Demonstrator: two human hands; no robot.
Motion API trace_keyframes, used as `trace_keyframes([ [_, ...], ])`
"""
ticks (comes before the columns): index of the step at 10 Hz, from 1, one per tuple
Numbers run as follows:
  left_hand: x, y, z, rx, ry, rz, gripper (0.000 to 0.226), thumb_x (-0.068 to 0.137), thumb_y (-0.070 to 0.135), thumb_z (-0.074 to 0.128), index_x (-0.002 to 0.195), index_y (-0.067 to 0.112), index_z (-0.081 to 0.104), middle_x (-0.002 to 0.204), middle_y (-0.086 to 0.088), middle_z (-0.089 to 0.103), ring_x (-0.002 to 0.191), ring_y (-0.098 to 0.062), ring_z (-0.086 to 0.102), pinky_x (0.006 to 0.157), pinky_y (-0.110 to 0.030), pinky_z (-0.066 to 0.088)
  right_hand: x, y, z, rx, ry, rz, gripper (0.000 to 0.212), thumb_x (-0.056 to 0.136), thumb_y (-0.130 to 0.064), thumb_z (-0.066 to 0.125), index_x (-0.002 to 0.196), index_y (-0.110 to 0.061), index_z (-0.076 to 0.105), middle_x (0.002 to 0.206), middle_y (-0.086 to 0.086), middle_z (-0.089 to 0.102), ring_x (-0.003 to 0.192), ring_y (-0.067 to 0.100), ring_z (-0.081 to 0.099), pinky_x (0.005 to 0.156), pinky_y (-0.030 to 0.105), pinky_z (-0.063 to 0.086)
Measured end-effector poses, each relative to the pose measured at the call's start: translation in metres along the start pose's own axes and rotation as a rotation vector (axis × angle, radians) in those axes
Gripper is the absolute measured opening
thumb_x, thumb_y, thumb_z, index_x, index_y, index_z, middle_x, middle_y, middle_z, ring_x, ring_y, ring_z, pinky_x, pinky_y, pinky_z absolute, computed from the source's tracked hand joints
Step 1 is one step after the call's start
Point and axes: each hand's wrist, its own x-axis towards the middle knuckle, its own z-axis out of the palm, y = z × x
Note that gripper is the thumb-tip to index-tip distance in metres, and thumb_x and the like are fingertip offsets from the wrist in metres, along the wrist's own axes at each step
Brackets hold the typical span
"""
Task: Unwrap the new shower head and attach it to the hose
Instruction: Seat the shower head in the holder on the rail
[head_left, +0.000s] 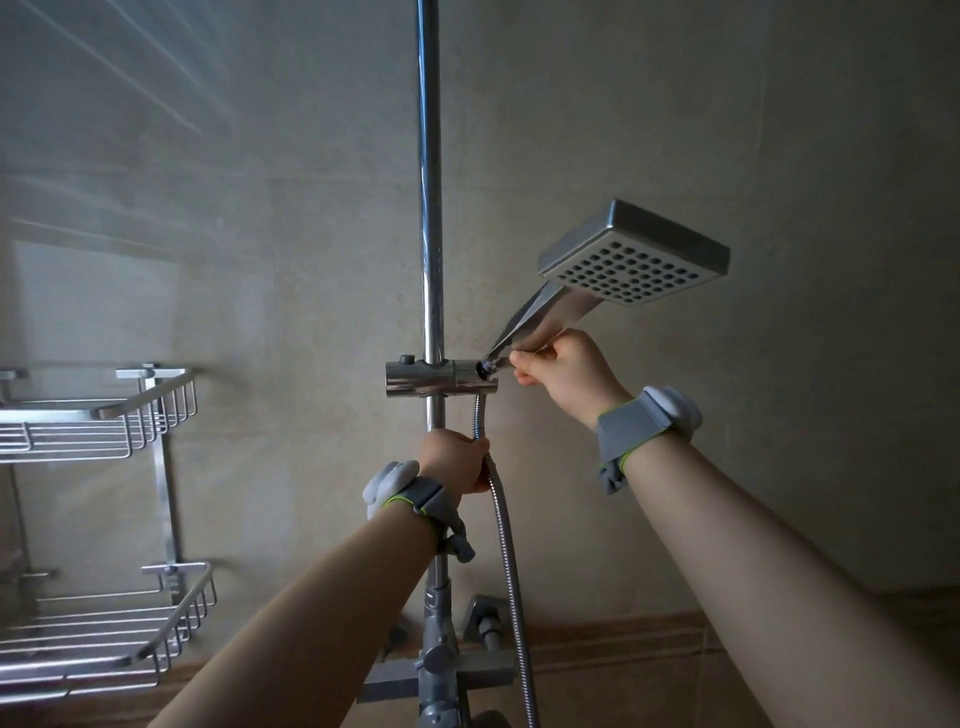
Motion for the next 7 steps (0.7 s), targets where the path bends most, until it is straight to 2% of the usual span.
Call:
trace_keyframes([
  [1,0.0,-0.001,-0.001,0.093,0.041,0.039,0.03,0.082,0.007,0.059,0.054,0.005,0.053,0.049,-0.006,0.06,0.064,-0.031,0.061,0.079,-0.048,0.057,0.002,-0.001,0.003,-0.034,-0.008,-0.012,0.026,0.084,-0.007,0.058,0.065,-0.024,0.053,0.065,0.002,0.058,0.074,0.027,0.061,0.09,0.052,0.052],
  [2,0.001,-0.003,-0.002,0.222,0.042,0.103,0.024,0.084,0.013,0.058,0.065,-0.002,0.061,0.06,-0.012,0.066,0.062,-0.033,0.065,0.076,-0.046,0.059,0.003,-0.003,0.005,-0.063,-0.007,-0.014,0.025,0.084,-0.008,0.058,0.065,-0.024,0.053,0.063,0.002,0.057,0.074,0.027,0.06,0.088,0.054,0.051],
  [3,0.003,-0.004,-0.003,0.354,0.046,0.148,0.027,0.084,0.016,0.054,0.069,-0.004,0.062,0.07,-0.02,0.068,0.074,-0.037,0.067,0.077,-0.043,0.059,0.004,-0.006,0.005,-0.09,-0.012,-0.022,0.025,0.085,-0.01,0.057,0.064,-0.024,0.052,0.062,0.001,0.056,0.073,0.027,0.06,0.087,0.052,0.052],
  [4,0.003,-0.007,-0.002,0.449,0.041,0.154,0.029,0.085,0.013,0.047,0.057,0.008,0.046,0.064,-0.012,0.058,0.066,-0.032,0.06,0.072,-0.039,0.059,0.005,-0.004,0.01,-0.149,-0.009,-0.042,0.019,0.082,-0.01,0.059,0.066,-0.017,0.056,0.062,-0.005,0.056,0.075,0.029,0.063,0.088,0.051,0.052],
  [5,0.002,-0.011,0.0,0.518,0.053,0.158,0.03,0.085,0.011,0.045,0.055,0.01,0.042,0.075,-0.015,0.059,0.067,-0.03,0.059,0.072,-0.039,0.058,0.006,0.0,0.015,-0.181,0.006,-0.075,0.005,0.08,-0.009,0.061,0.076,-0.006,0.062,0.062,-0.012,0.055,0.075,0.028,0.063,0.087,0.051,0.052],
  [6,0.006,-0.013,0.003,0.503,0.06,0.147,0.028,0.086,0.009,0.042,0.058,0.007,0.046,0.078,-0.015,0.058,0.077,-0.033,0.063,0.079,-0.042,0.057,0.008,0.001,0.017,-0.179,0.017,-0.081,0.005,0.081,-0.009,0.06,0.077,-0.008,0.062,0.06,-0.009,0.055,0.072,0.027,0.063,0.085,0.05,0.053],
  [7,0.002,-0.015,0.003,0.625,-0.002,0.136,0.026,0.088,0.007,0.041,0.092,-0.005,0.063,0.067,-0.008,0.051,0.097,-0.036,0.065,0.085,-0.041,0.054,0.01,0.001,0.02,-0.202,0.014,-0.08,0.007,0.082,-0.01,0.059,0.081,-0.004,0.064,0.059,-0.009,0.054,0.069,0.025,0.063,0.082,0.045,0.055],
])
